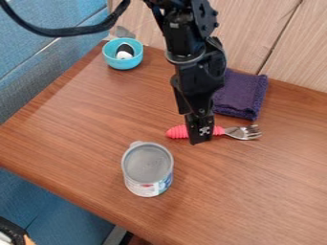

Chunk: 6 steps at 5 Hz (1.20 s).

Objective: Move the can to the left side of the desk

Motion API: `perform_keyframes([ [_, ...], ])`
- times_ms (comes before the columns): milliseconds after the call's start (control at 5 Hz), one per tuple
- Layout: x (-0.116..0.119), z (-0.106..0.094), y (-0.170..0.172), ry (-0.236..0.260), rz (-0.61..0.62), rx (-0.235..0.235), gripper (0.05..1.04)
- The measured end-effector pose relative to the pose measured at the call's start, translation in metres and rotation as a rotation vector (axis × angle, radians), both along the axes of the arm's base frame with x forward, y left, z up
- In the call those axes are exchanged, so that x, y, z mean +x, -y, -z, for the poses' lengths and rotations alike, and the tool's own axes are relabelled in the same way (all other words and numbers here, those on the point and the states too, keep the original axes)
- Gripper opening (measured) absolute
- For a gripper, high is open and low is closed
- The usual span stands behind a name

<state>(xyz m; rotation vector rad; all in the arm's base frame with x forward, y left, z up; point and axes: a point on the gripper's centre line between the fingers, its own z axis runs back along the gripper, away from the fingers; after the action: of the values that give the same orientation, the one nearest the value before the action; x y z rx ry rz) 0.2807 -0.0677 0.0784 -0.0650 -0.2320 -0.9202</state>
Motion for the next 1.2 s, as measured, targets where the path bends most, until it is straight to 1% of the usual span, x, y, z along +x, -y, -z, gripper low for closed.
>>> perform_keyframes([
  [200, -0.003, 0.008, -0.001, -0.034, -0.007, 0.002, 0.999],
  [400, -0.009, 0.010, 0.001, -0.073, -0.073, -0.043, 0.999],
  [600, -0.012, 0.008, 0.000, -0.074, -0.113, -0.043, 0.999],
  [800, -0.028, -0.007, 0.004, -0.024, -0.228, -0.060, 0.999],
  [1000, -0.061, -0.016, 0.006, -0.003, -0.380, -0.066, 0.999],
  [1200, -0.094, -0.022, 0.010, 0.000, -0.517, -0.026, 0.999],
])
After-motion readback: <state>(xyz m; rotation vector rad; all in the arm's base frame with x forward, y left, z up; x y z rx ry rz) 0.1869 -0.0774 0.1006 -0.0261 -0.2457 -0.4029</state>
